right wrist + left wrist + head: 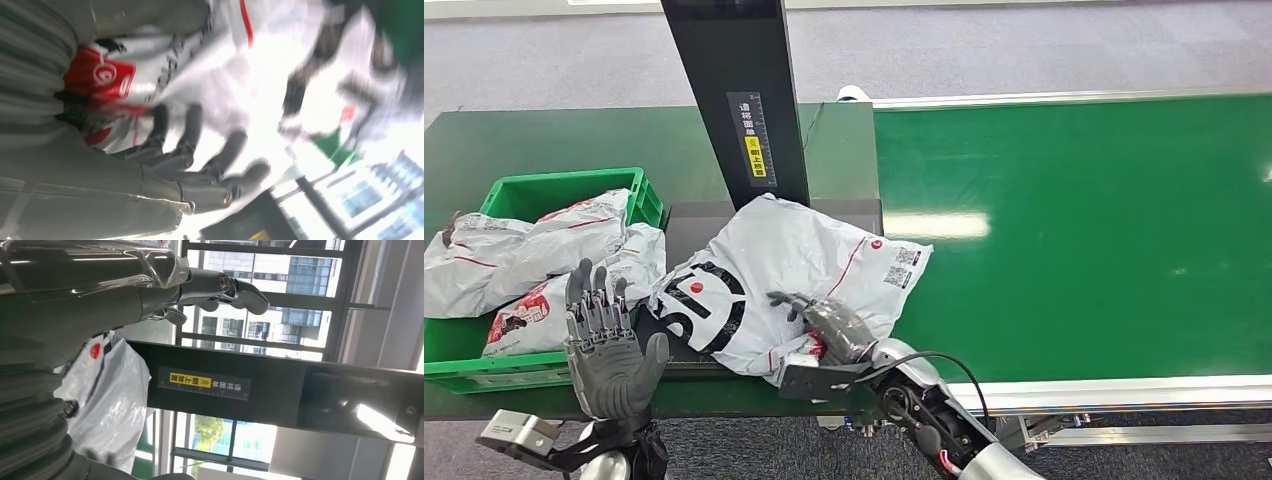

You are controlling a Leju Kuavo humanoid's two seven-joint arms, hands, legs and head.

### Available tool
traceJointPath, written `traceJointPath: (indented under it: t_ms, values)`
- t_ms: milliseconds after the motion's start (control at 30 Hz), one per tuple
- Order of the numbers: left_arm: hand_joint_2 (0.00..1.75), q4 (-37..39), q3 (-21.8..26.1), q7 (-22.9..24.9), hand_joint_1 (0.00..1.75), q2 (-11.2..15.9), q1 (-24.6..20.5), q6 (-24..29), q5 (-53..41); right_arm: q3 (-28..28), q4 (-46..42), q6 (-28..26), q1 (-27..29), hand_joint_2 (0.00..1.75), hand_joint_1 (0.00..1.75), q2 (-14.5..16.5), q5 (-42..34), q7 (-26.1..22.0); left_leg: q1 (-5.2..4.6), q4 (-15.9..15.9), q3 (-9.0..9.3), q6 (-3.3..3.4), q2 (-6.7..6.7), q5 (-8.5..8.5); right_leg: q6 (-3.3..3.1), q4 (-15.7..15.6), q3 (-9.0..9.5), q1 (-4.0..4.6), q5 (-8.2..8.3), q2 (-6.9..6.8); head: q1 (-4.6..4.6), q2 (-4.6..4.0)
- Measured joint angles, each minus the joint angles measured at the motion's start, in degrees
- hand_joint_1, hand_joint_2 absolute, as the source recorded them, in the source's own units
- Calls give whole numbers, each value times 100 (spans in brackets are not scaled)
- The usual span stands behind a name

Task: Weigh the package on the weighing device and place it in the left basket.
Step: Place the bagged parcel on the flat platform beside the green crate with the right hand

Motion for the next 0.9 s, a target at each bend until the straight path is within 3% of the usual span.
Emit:
traceJointPath:
  t_ms: [367, 500, 600, 733, 900]
  values:
    - [175, 1, 32, 0, 0, -15, 11, -64, -87, -1241, -898, 429, 447, 175, 0, -120, -1485, -639, 0, 0, -2, 0, 0, -1, 0, 0, -3, 0, -1, 0, 1, 0]
    - [175, 21, -14, 0, 0, -10, 1, -141, -191, -1518, -1269, 730, 646, 0, 0, -167, -1852, -905, 0, 0, -1, 0, 1, -1, 0, -1, -4, 0, 0, 0, 0, 0]
    - [175, 76, -99, 0, 0, 1, -29, -240, -267, -1664, -1521, 963, 770, 0, 0, -196, -2011, -1044, 0, 0, -1, 0, 1, -1, 0, -1, -3, 0, 0, 0, -1, 0]
    - [175, 286, -243, 0, 0, 35, -115, -302, -481, -1812, -1775, 1172, 897, 175, 0, -225, -2119, -1107, 0, 0, -1, 0, 2, -1, 0, -1, -4, 0, 0, 0, -1, 0]
    - [175, 580, -404, 29, 0, 100, -304, -406, -780, -1960, -1967, 1336, 1015, 175, 0, -239, -2184, -1128, 0, 0, -1, 0, -1, -1, 0, -1, -4, 0, 0, -2, 0, 0]
